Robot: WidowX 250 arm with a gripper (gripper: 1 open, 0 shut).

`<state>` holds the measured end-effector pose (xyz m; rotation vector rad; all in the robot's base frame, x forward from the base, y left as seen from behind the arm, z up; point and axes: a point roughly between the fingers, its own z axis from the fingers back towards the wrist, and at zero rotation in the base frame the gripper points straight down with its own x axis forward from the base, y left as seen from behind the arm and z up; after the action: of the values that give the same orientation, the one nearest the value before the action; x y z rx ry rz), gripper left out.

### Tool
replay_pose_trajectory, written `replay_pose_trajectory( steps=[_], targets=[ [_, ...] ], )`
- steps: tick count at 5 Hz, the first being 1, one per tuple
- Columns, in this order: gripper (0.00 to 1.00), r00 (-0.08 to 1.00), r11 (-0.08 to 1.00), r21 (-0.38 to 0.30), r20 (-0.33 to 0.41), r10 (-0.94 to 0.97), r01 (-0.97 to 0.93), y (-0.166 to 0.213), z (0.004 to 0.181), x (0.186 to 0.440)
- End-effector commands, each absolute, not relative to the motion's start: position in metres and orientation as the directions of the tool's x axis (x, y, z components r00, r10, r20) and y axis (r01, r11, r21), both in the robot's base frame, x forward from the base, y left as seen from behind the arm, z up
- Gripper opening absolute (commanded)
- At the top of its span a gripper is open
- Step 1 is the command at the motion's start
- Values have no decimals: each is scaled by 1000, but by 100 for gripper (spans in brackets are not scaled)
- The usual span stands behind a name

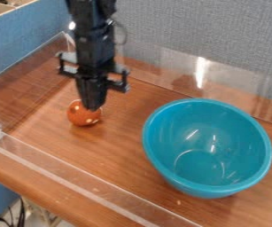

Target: Put the mushroom in the blue bowl

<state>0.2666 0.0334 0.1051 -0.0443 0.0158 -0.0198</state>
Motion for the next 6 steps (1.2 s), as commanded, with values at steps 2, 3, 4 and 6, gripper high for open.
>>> replay_pose_trajectory(
  steps=[2,3,4,6],
  targets=[
    [100,999,1000,-20,33,-18,18,50,108,279],
    [100,1000,1000,-15,28,5,-4,60,99,284],
    [100,999,1000,-11,22,24,-24,69,90,291],
    [100,999,999,-9,10,53,-53,82,73,299]
  ],
)
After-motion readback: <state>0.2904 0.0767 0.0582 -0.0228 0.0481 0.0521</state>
